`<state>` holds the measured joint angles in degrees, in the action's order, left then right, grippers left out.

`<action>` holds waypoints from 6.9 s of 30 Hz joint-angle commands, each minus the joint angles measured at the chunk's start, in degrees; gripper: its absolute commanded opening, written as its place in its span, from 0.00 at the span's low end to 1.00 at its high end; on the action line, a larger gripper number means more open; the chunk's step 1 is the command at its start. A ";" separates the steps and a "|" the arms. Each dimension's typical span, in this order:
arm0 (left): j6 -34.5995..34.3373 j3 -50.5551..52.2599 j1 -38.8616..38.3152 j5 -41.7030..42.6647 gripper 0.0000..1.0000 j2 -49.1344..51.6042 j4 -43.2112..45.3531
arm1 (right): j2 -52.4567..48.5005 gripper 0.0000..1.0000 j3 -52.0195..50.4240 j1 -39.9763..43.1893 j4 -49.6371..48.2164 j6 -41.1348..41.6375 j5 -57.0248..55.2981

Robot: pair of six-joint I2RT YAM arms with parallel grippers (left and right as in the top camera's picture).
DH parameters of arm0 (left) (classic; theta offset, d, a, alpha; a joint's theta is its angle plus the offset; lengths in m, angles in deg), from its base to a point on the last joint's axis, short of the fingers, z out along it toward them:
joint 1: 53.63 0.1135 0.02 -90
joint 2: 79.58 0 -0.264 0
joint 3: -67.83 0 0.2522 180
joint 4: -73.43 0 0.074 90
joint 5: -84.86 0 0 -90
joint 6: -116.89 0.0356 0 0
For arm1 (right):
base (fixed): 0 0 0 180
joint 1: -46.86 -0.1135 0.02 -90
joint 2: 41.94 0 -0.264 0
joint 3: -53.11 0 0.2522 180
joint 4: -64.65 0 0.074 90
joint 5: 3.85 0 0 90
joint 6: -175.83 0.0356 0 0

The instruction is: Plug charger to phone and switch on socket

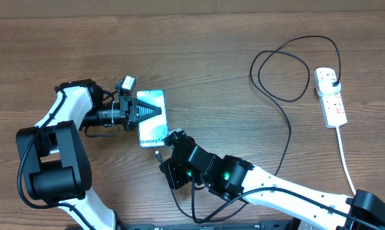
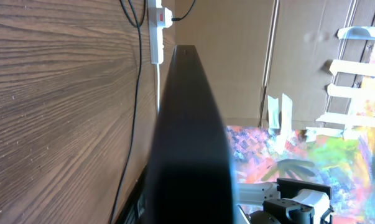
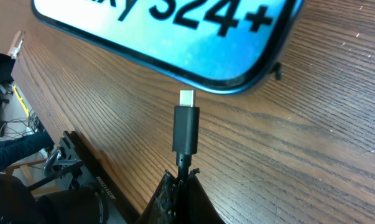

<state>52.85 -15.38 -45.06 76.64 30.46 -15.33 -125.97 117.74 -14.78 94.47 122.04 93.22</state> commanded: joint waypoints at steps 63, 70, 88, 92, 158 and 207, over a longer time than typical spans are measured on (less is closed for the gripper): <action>-3.72 -0.02 5.11 8.76 0.04 -0.68 1.29 | 2.62 0.04 -0.28 0.37 -13.97 4.55 -2.51; -4.35 -0.02 5.11 8.76 0.04 -0.66 0.17 | 2.62 0.04 -0.28 0.37 -14.03 4.52 -2.51; -4.79 -0.02 5.29 8.74 0.04 -0.68 1.79 | 2.62 0.04 -0.28 0.37 -12.98 4.50 -2.36; -4.81 -0.02 5.29 8.76 0.04 -0.66 2.25 | 2.62 0.04 -0.28 0.37 -12.98 4.50 -1.88; -5.44 -0.02 5.29 8.74 0.04 -0.66 3.98 | 2.58 0.04 -0.28 1.55 -10.82 6.99 1.25; -4.92 -0.02 3.48 6.43 0.04 -0.68 3.87 | 2.58 0.04 -0.28 1.62 -11.50 7.04 -0.50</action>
<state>46.77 -15.38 -40.73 82.26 30.46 -11.44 -124.15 117.70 -13.49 83.54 129.31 93.22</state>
